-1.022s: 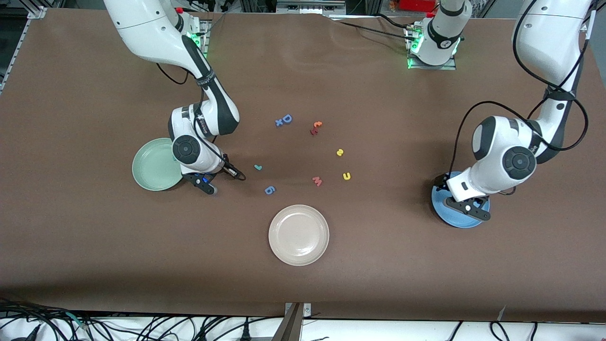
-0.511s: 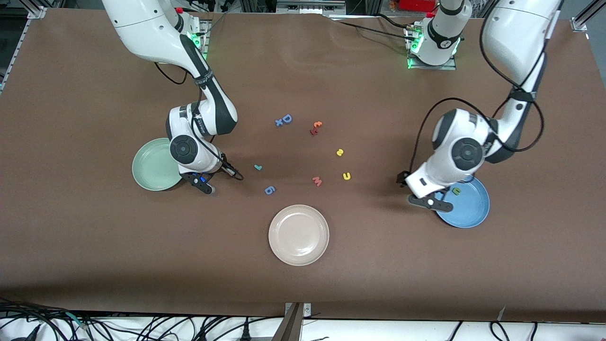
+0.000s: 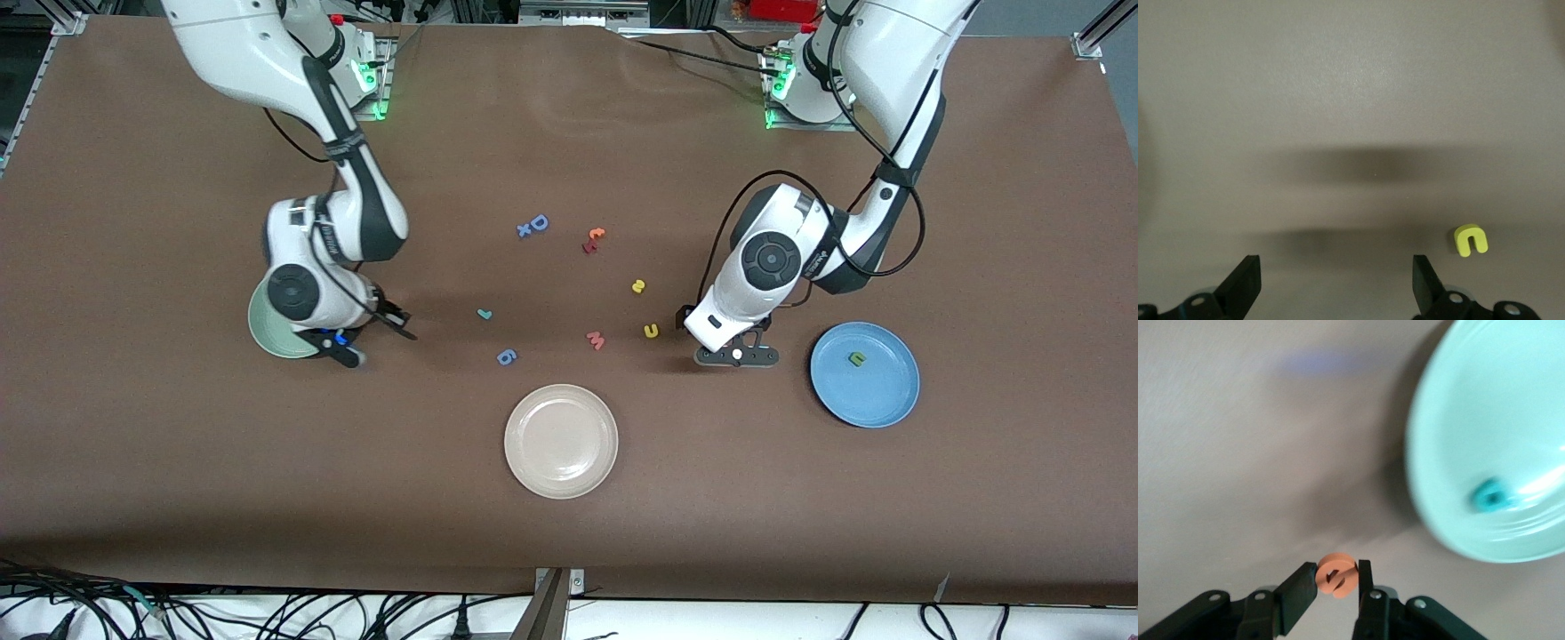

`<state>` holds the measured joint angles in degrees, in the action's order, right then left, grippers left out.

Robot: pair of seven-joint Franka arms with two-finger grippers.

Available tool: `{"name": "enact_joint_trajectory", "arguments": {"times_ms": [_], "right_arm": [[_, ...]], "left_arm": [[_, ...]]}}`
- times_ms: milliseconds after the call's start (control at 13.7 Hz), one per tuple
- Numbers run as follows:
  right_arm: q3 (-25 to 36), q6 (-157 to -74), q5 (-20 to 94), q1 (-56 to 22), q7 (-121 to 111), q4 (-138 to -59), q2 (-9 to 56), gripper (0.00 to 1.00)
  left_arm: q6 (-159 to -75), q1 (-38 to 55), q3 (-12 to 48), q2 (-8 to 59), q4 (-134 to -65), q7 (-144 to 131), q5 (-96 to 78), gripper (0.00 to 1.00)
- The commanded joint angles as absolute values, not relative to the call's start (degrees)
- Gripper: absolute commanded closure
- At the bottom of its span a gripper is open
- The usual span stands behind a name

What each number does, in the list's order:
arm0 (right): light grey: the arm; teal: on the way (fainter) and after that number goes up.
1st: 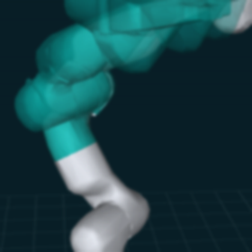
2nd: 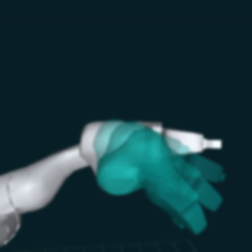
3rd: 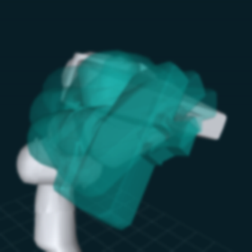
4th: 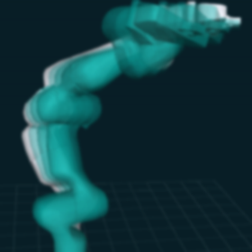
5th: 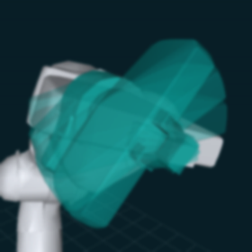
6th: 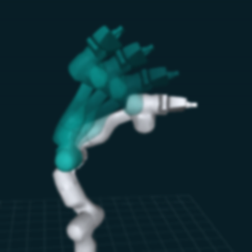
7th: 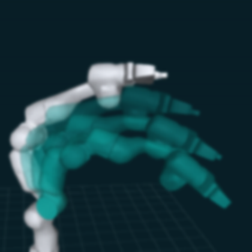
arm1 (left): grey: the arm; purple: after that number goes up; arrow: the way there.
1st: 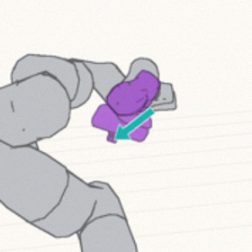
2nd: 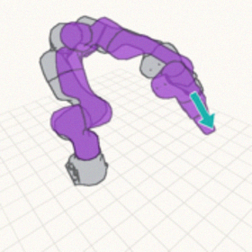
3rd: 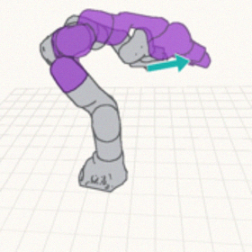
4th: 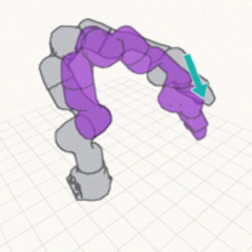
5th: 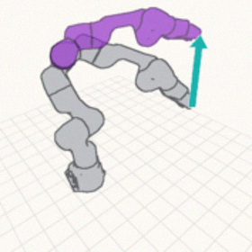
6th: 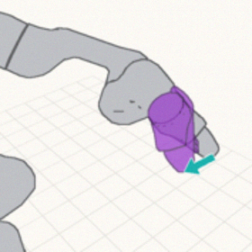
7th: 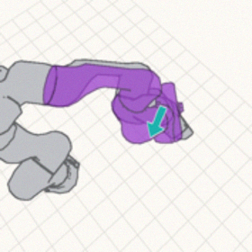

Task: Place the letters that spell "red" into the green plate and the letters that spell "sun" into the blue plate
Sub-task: 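Carry the orange e to the green plate while the left gripper withdraws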

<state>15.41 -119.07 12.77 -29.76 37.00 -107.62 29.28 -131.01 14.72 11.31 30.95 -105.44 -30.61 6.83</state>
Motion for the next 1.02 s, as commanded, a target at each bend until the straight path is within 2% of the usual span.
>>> {"name": "enact_joint_trajectory", "arguments": {"times_ms": [0, 219, 438, 803, 876, 949], "right_arm": [[20.28, -113.92, 13.36, -29.71, 28.6, -108.46, 26.2, 0.86], [25.56, -113.29, 13.45, -28.49, 17.53, -109.51, 27.59, 0.86], [25.66, -114.43, 13.62, -24.44, 10.92, -110.13, 29.7, 0.86], [25.22, -118.12, 15.47, -24.26, 10.37, -111.36, 32.17, 0.84], [25.22, -118.12, 15.47, -24.17, 10.37, -111.36, 32.17, 0.62], [25.22, -118.04, 15.47, -24.26, 10.37, -111.36, 32.17, 0.27]], "left_arm": [[-132.35, 17.22, 10.81, 33.74, -102.75, -36.19, 7.04, 0.01], [-134.82, 18.54, 10.81, 35.77, -102.39, -41.12, 7.29, 0.01], [-135.7, 20.21, 10.81, 37.7, -100.38, -42.97, 7.03, 0.02], [-135.7, 21.61, 10.81, 39.63, -98.44, -44.3, 7.29, 0.05], [-135.7, 21.88, 10.81, 39.73, -98.09, -44.3, 7.47, 0.06], [-135.7, 21.88, 10.81, 40.07, -98.09, -44.3, 7.64, 0.06]]}}
